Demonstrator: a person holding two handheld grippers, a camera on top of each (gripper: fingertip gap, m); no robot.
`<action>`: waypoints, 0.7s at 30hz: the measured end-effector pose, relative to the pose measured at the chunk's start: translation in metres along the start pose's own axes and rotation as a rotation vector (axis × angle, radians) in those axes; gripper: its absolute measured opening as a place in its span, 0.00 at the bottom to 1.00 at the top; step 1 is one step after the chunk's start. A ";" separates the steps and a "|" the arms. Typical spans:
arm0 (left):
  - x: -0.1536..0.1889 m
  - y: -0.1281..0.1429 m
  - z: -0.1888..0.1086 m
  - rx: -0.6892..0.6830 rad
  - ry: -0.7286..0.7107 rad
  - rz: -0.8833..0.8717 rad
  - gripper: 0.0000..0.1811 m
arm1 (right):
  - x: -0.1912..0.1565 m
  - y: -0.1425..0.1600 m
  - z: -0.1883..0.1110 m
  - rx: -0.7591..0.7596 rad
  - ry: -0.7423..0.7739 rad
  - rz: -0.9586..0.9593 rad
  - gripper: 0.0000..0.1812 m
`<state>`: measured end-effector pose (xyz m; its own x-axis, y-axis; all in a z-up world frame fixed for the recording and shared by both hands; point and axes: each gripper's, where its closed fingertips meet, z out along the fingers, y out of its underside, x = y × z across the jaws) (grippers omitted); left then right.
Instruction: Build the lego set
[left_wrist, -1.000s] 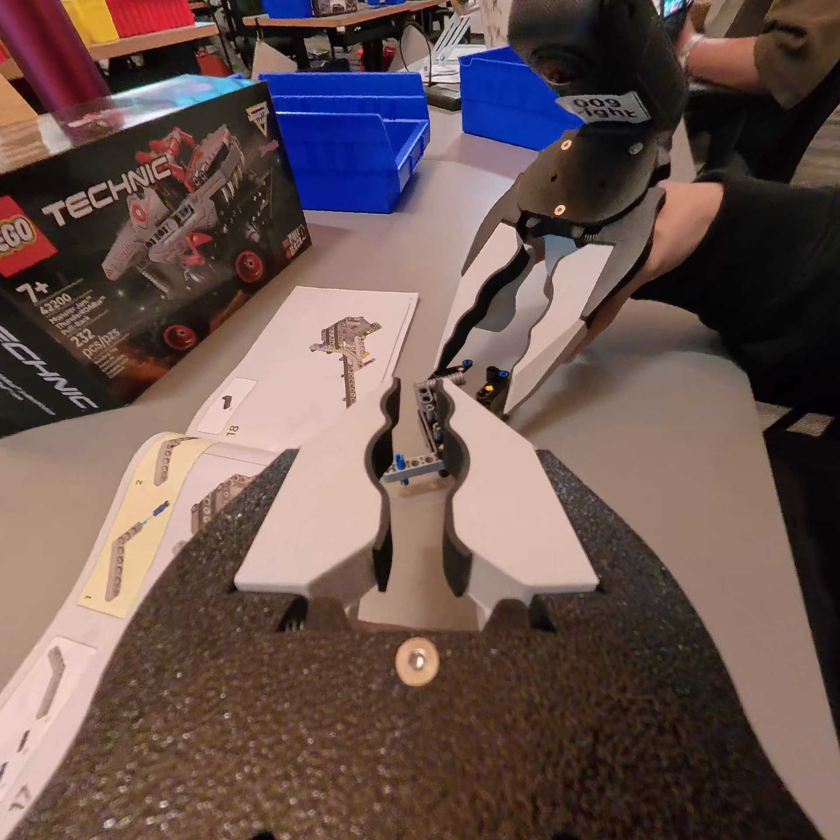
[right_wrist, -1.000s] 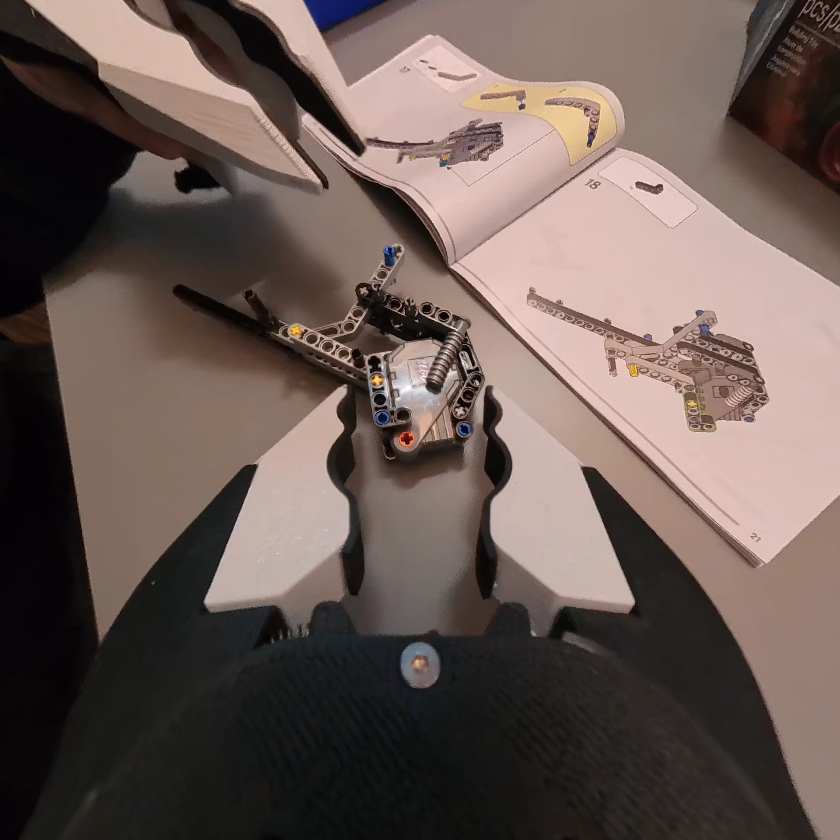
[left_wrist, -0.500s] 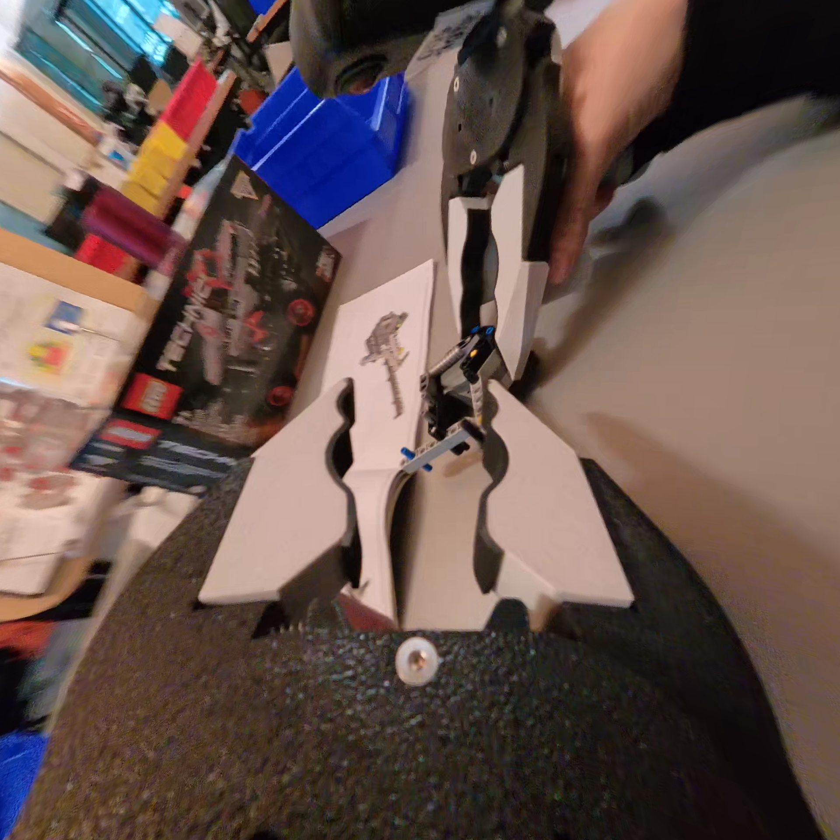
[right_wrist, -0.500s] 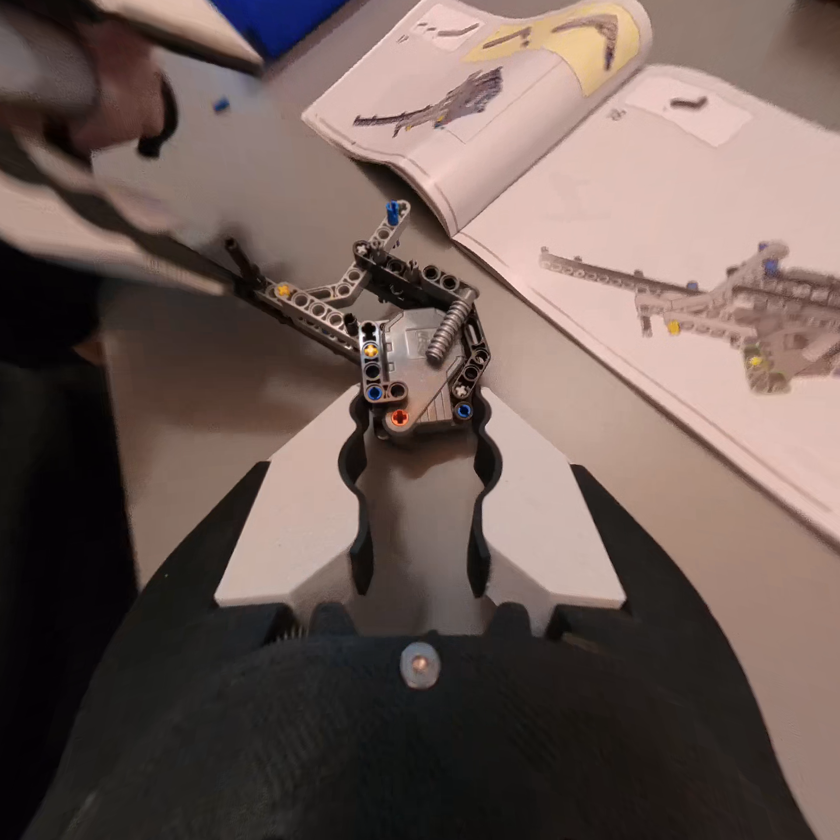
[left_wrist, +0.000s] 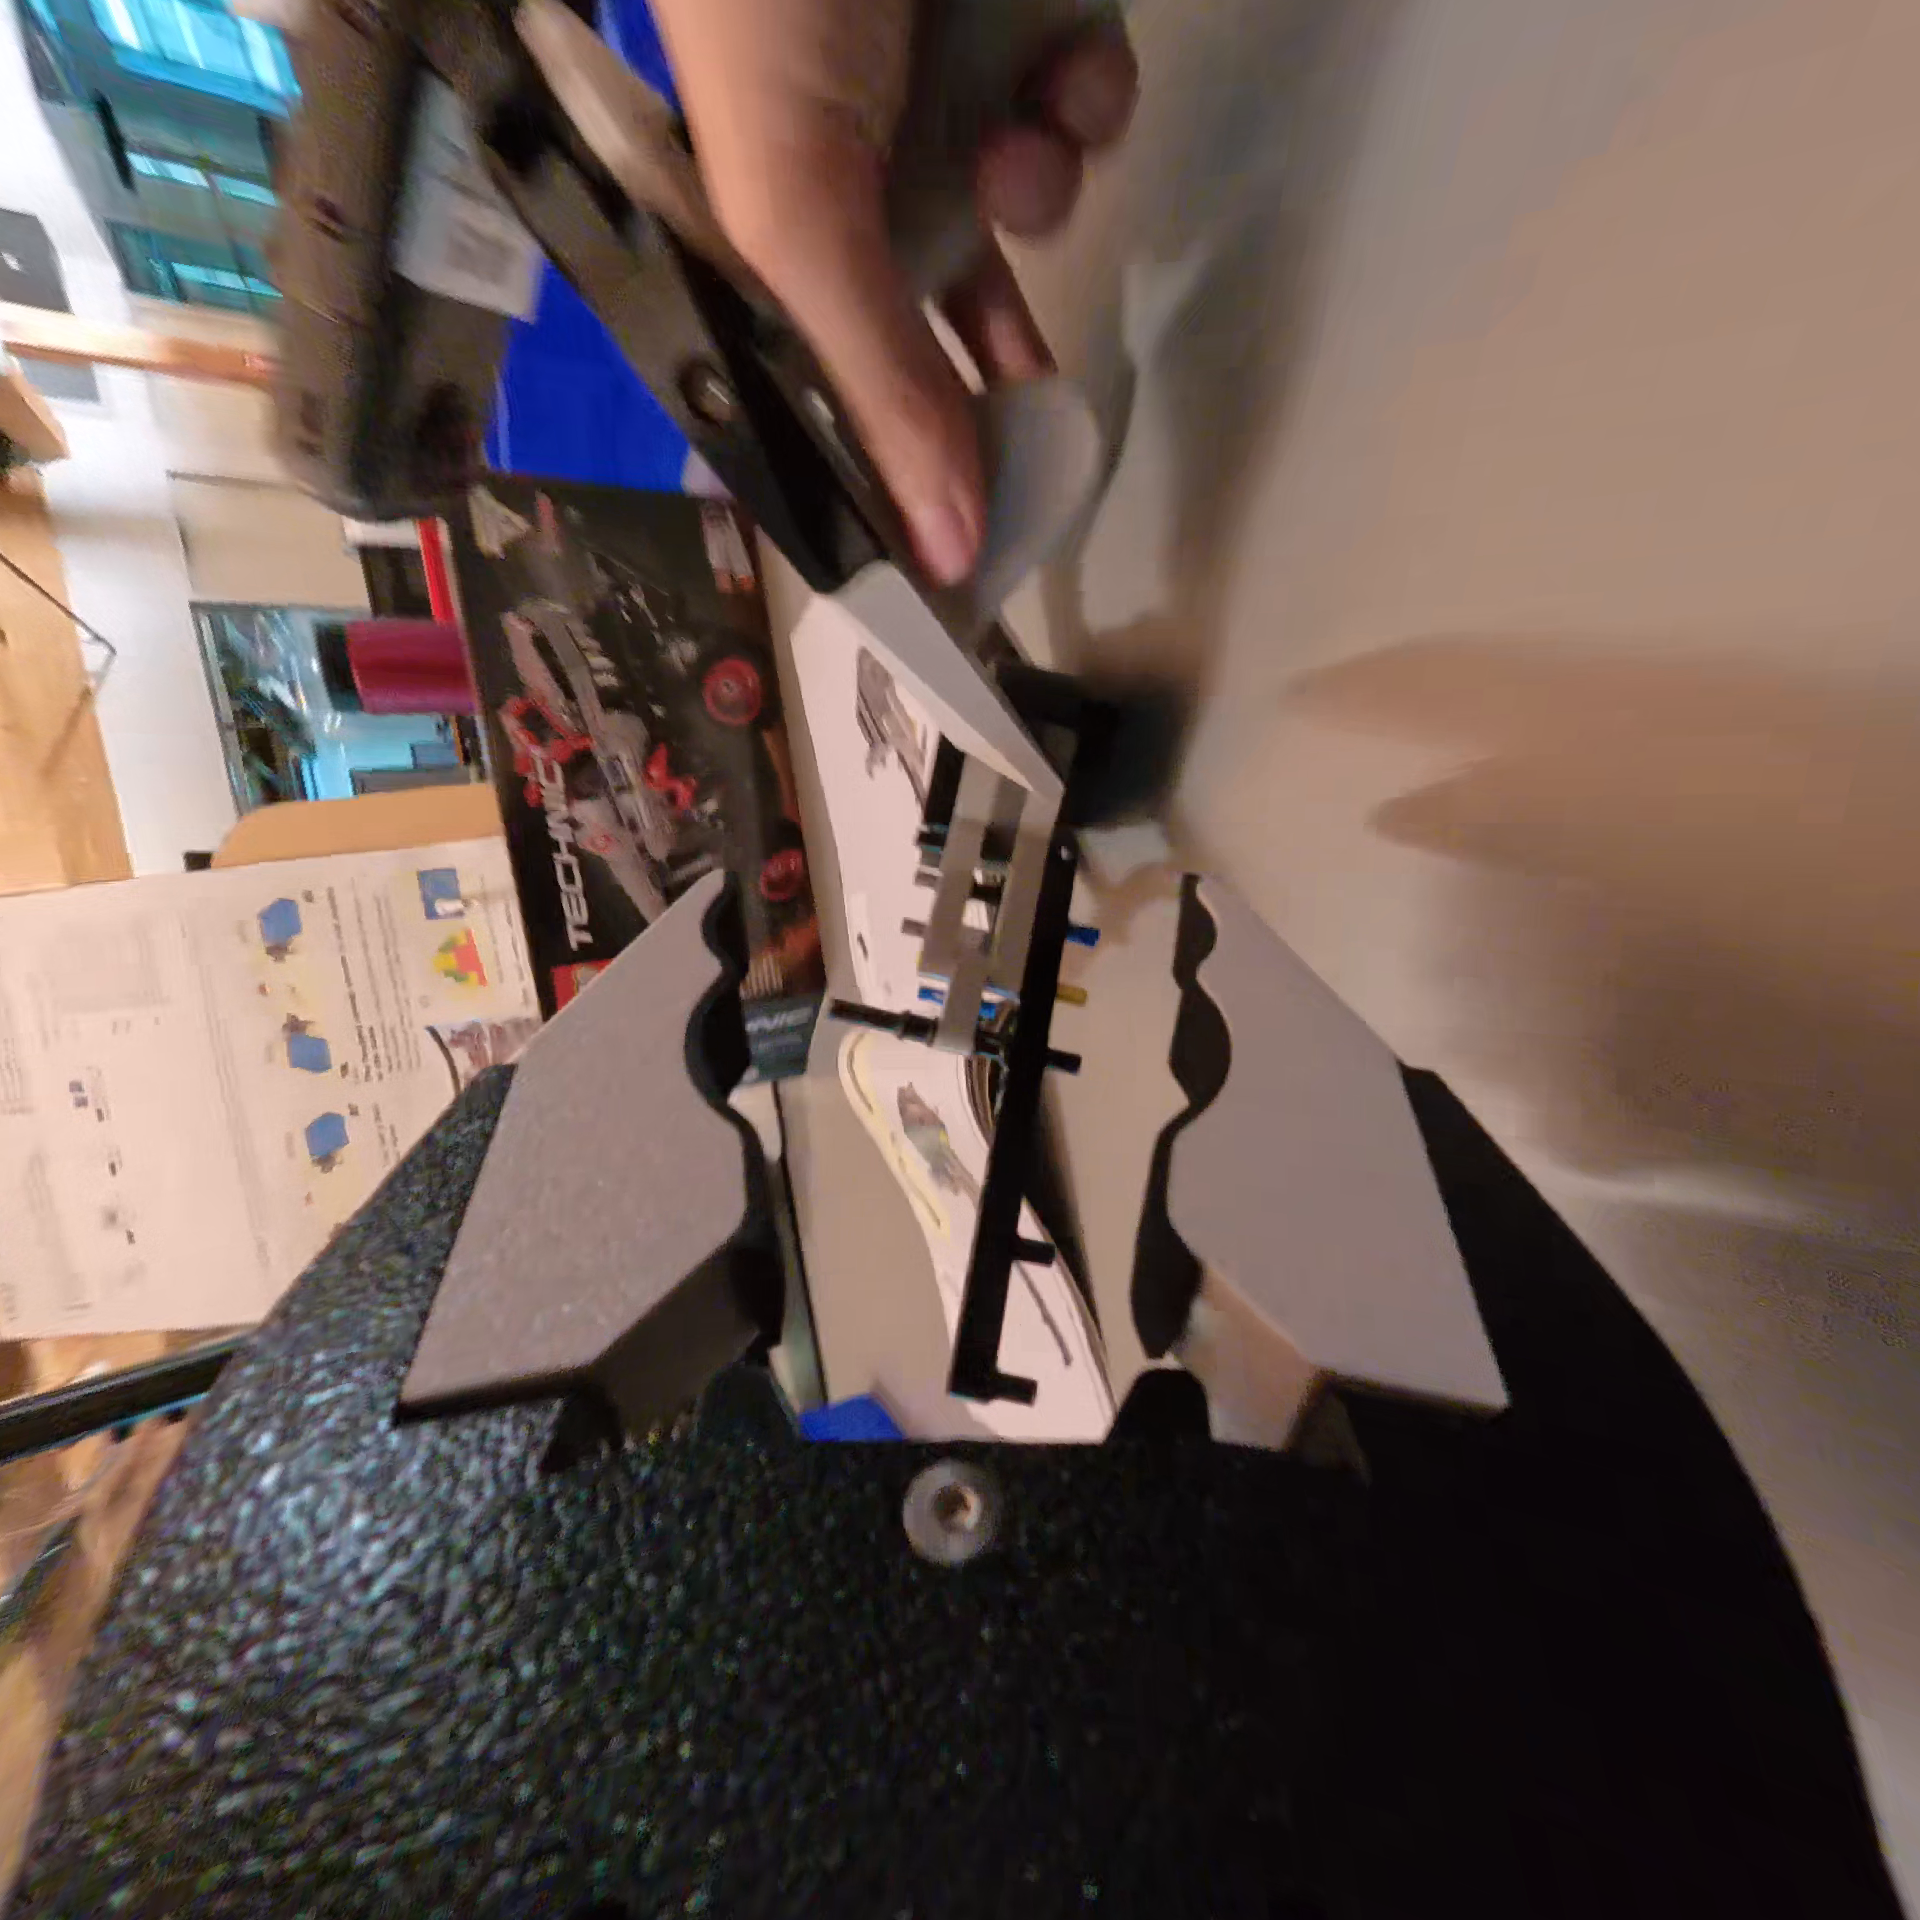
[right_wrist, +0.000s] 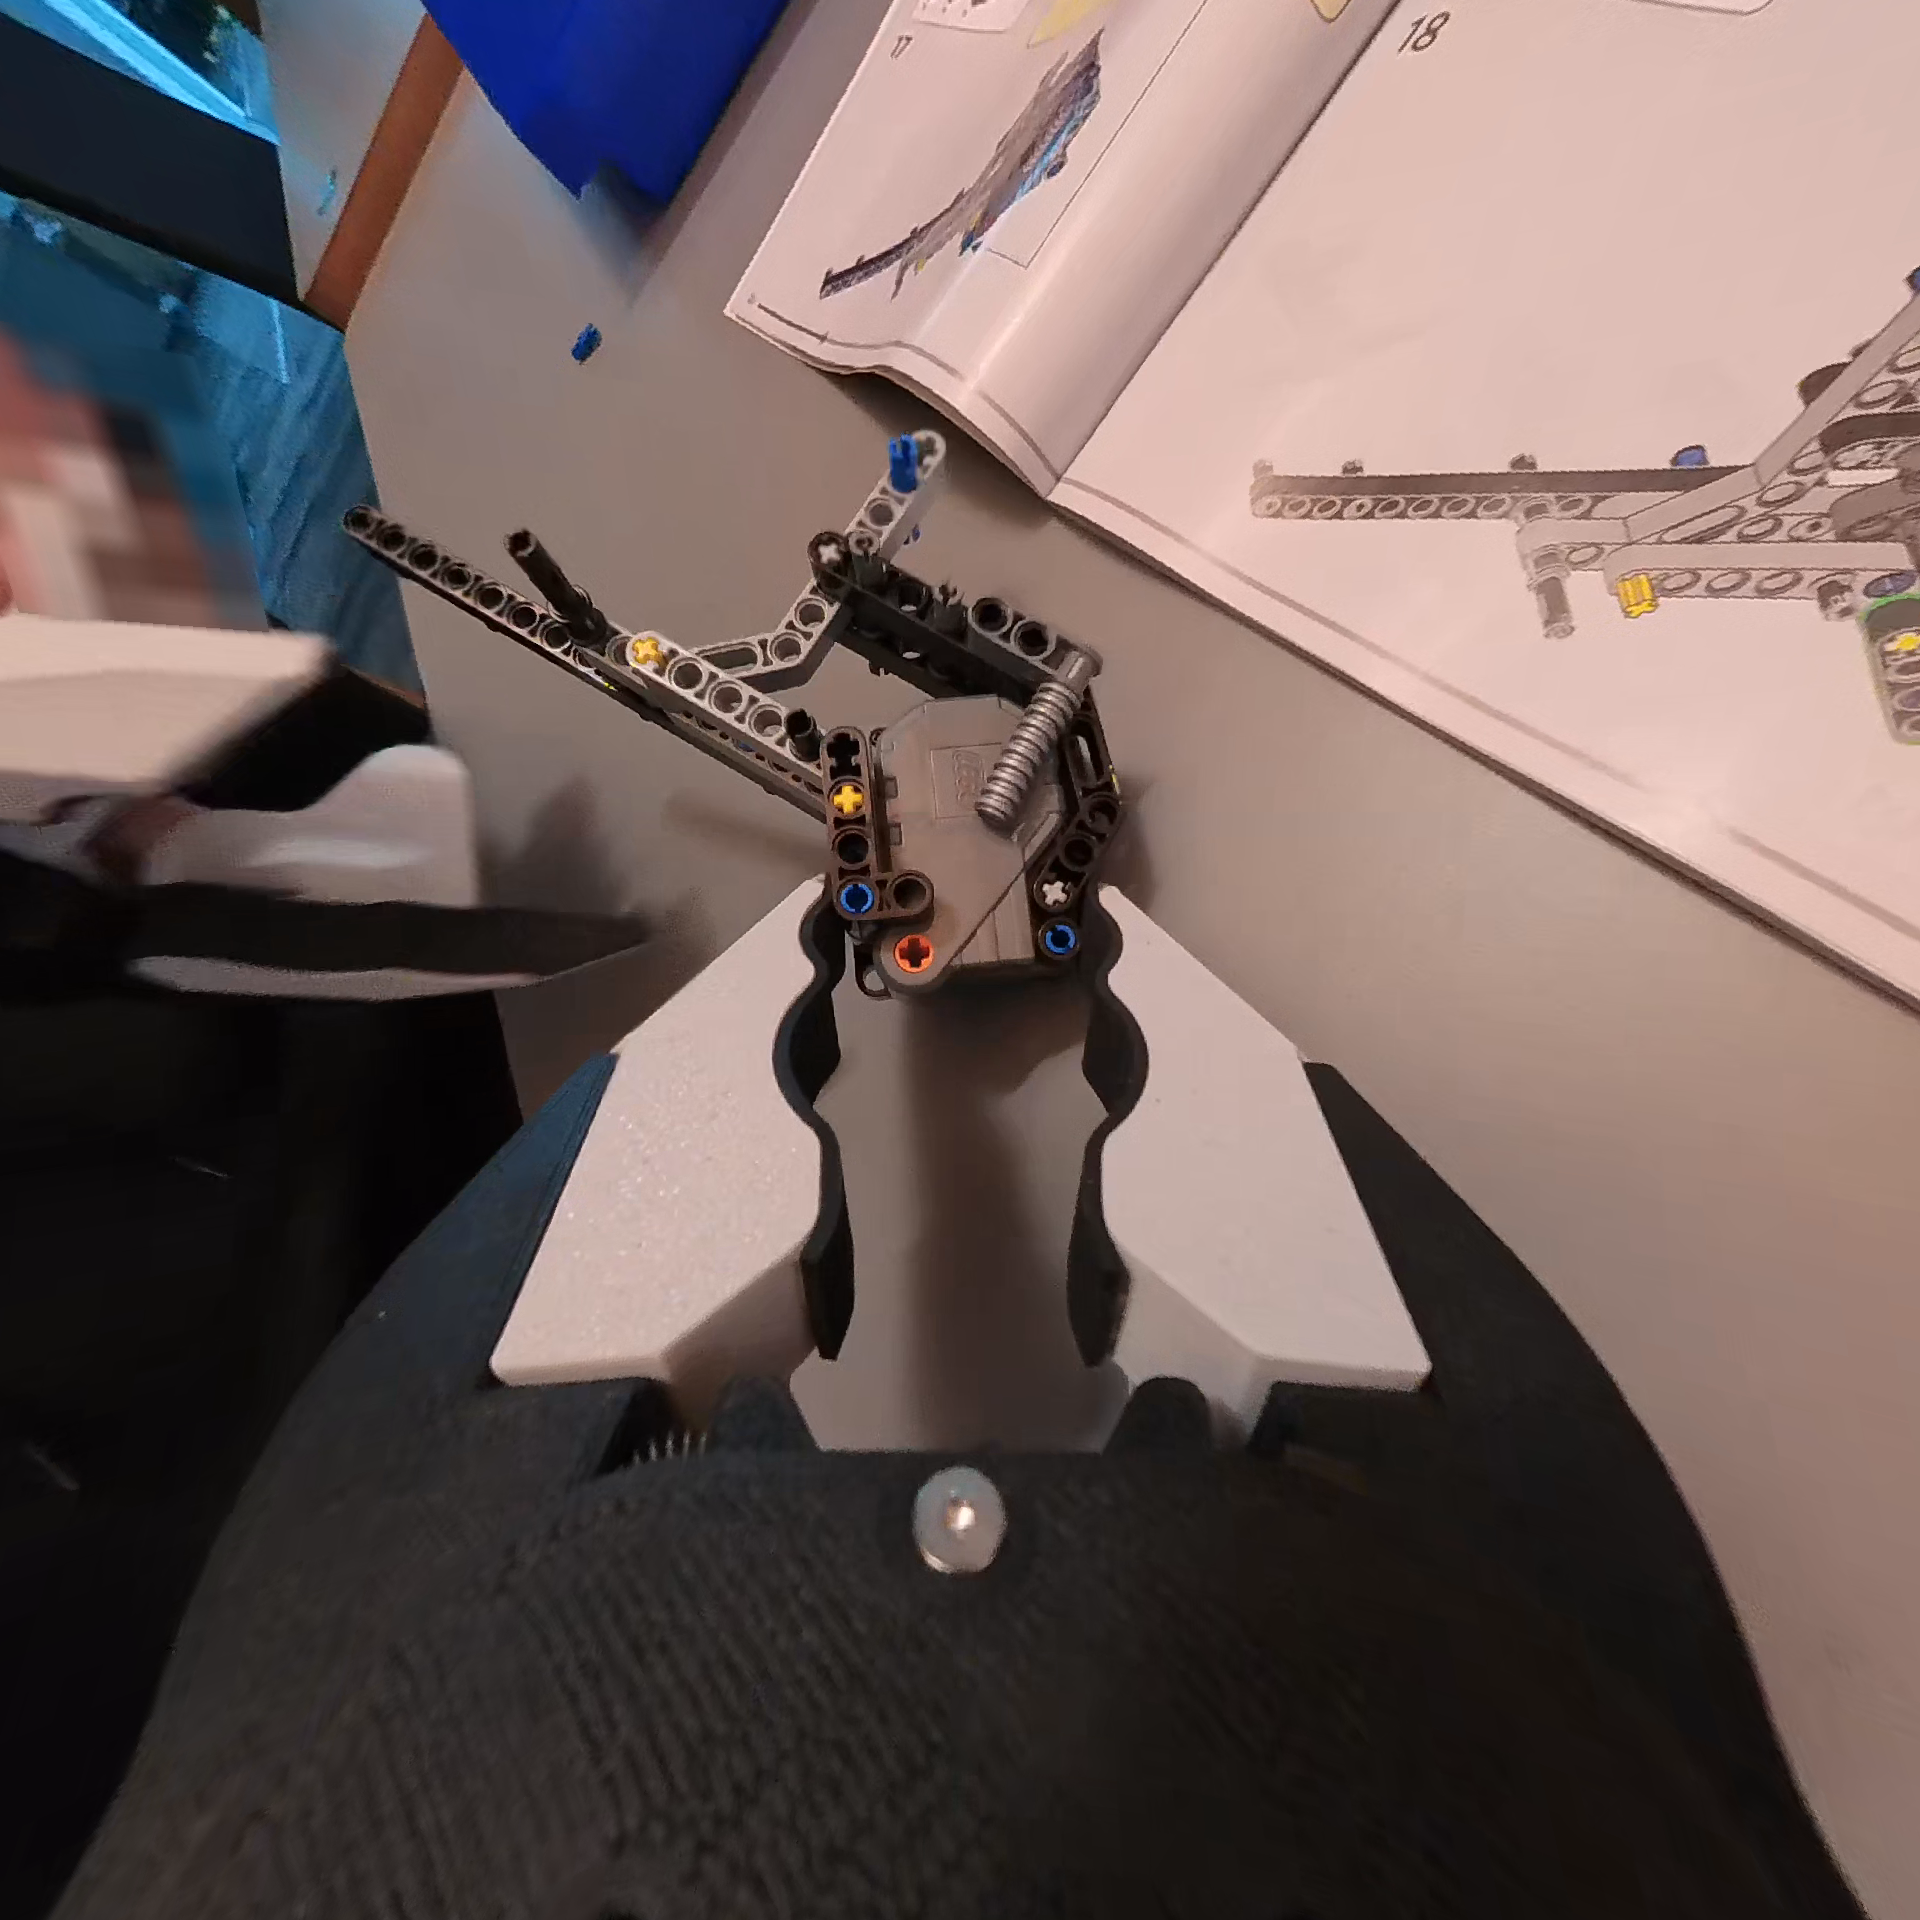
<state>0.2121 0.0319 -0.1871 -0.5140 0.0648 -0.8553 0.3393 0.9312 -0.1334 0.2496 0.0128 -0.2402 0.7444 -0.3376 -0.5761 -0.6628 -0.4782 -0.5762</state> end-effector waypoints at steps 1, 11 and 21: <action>0.003 0.008 0.008 -0.047 -0.007 0.036 0.47 | 0.000 0.000 0.000 -0.003 -0.006 0.002 0.24; 0.013 0.010 0.042 -0.132 -0.021 0.196 0.35 | -0.004 0.003 0.001 -0.046 0.008 -0.023 0.24; 0.016 0.016 0.053 -0.198 -0.050 0.204 0.23 | -0.005 0.007 -0.003 -0.049 -0.004 -0.027 0.24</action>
<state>0.2505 0.0288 -0.2294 -0.4093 0.2449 -0.8789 0.2689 0.9529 0.1403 0.2419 0.0088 -0.2399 0.7619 -0.3206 -0.5628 -0.6372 -0.5267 -0.5626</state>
